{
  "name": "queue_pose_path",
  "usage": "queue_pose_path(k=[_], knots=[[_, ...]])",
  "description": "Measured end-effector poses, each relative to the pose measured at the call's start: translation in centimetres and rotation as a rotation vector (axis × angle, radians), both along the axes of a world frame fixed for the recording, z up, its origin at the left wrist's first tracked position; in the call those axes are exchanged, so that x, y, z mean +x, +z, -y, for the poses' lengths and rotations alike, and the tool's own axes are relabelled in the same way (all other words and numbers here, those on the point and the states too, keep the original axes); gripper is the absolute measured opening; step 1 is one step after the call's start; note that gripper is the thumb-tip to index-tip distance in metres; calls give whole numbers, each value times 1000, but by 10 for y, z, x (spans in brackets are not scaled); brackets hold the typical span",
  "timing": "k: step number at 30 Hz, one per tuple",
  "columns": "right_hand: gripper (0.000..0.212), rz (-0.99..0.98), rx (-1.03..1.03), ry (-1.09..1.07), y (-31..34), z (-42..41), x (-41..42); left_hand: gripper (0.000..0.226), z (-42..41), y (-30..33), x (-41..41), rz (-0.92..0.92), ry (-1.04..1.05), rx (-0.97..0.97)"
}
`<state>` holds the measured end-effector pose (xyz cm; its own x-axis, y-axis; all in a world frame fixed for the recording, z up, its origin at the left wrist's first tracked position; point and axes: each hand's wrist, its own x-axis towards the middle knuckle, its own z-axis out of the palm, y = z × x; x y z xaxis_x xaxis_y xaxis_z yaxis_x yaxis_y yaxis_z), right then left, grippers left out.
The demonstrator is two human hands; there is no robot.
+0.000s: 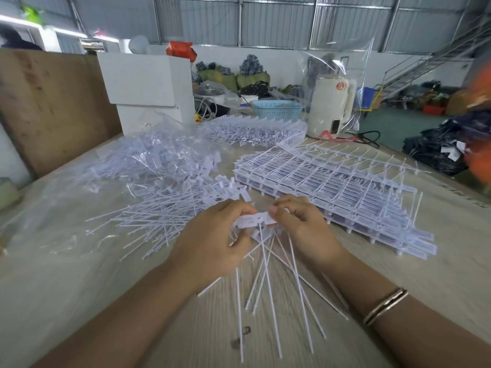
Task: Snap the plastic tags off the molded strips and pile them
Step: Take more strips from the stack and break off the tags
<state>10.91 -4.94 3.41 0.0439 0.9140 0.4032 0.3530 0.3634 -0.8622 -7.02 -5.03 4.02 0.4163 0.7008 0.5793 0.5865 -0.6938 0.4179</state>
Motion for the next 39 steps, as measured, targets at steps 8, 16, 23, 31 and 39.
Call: queue_pose_path(k=[8,16,23,31,39], knots=[[27,143,144,96,4,7,-3,17,-8,-2,-5,-59,14,30],[16,200,268,59,5,7,0,7,-8,-7,-3,-7,-50,-24],[10,121,268,-31,6,6,3,18,-13,-3,-2,151,-29,-155],[22,434,-12,-268,-5,-14,14,16,-16,-4,-6,65,-32,-8],[38,402,133,-136,3,1,0,39,-11,-8,3,60,-51,-2]])
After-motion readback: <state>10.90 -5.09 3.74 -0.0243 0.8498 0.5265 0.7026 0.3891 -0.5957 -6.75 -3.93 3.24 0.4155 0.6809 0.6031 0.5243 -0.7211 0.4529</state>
